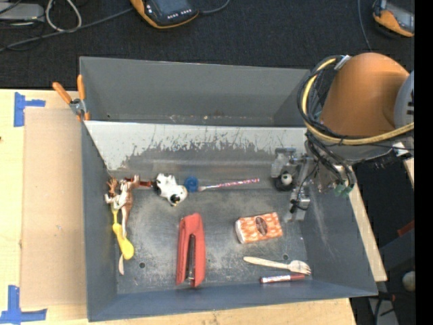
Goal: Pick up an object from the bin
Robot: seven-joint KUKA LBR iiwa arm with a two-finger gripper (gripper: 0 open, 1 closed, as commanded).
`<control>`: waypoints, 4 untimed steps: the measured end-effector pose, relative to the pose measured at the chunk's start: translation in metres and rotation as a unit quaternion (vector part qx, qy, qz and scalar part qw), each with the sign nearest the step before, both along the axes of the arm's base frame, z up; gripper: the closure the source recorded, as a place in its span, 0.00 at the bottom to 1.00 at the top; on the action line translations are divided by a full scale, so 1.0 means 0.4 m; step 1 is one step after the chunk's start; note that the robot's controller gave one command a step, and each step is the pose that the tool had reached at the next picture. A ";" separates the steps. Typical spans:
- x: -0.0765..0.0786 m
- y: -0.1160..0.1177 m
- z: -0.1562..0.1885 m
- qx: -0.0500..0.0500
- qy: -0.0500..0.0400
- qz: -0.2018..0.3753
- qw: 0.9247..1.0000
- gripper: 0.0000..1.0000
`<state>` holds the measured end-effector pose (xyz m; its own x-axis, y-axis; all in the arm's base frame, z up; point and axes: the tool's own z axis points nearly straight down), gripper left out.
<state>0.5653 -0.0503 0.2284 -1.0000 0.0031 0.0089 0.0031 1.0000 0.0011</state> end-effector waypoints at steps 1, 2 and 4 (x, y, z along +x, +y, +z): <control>0.003 0.001 0.012 0.000 -0.004 0.001 1.000 0.00; -0.047 0.042 -0.159 0.000 -0.005 0.025 1.000 0.00; -0.093 0.038 -0.391 0.000 -0.008 -0.023 1.000 0.00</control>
Offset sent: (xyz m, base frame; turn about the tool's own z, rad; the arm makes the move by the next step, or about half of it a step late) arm -0.0340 0.0296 -0.1140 -0.0933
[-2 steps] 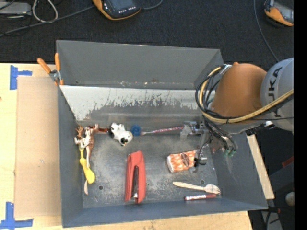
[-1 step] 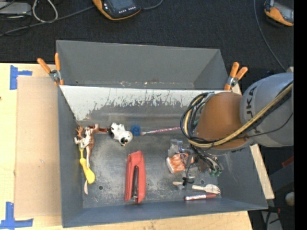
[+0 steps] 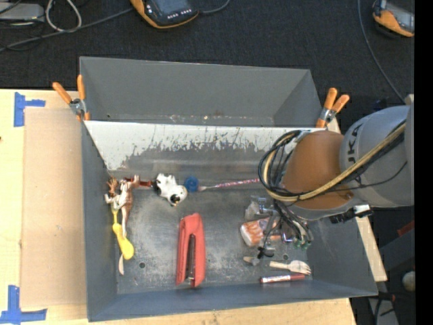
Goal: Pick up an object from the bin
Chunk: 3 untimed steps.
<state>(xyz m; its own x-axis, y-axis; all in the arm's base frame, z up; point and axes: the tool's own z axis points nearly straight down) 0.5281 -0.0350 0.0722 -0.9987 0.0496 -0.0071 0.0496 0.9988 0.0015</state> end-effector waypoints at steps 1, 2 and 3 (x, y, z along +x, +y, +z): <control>0.117 -0.039 0.002 0.001 0.002 0.007 1.000 1.00; 0.117 -0.039 0.003 0.001 0.002 0.008 1.000 1.00; 0.125 -0.064 0.174 0.001 0.004 0.019 1.000 1.00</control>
Offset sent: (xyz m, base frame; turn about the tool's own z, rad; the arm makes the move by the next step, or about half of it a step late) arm 0.0000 0.0000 0.0000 0.0000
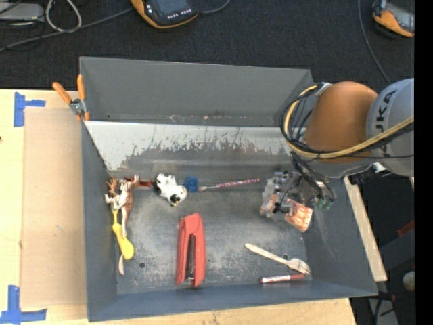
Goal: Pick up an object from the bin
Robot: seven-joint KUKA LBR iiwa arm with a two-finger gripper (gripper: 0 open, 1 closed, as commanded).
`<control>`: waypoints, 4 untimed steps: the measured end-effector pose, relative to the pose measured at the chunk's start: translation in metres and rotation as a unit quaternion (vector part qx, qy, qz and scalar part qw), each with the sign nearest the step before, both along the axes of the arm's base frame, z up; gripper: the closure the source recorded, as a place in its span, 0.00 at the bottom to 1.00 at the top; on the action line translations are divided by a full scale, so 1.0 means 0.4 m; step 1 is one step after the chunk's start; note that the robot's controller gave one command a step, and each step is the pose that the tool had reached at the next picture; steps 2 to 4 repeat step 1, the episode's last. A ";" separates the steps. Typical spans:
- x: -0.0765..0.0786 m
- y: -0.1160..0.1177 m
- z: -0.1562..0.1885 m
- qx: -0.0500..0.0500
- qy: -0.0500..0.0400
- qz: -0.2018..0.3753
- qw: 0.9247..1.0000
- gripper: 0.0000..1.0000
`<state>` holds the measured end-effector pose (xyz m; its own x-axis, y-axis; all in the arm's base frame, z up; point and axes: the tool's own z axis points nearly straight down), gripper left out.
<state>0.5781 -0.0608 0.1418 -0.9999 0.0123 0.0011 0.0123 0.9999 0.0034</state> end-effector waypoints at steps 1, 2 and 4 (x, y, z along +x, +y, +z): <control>-0.005 -0.018 0.156 0.001 0.004 0.028 1.000 1.00; -0.005 -0.018 0.156 0.001 0.004 0.028 1.000 1.00; -0.005 -0.018 0.156 0.001 0.004 0.028 1.000 1.00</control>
Offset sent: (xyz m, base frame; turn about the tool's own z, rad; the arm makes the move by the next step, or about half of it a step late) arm 0.0029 -0.0251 0.2054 0.0361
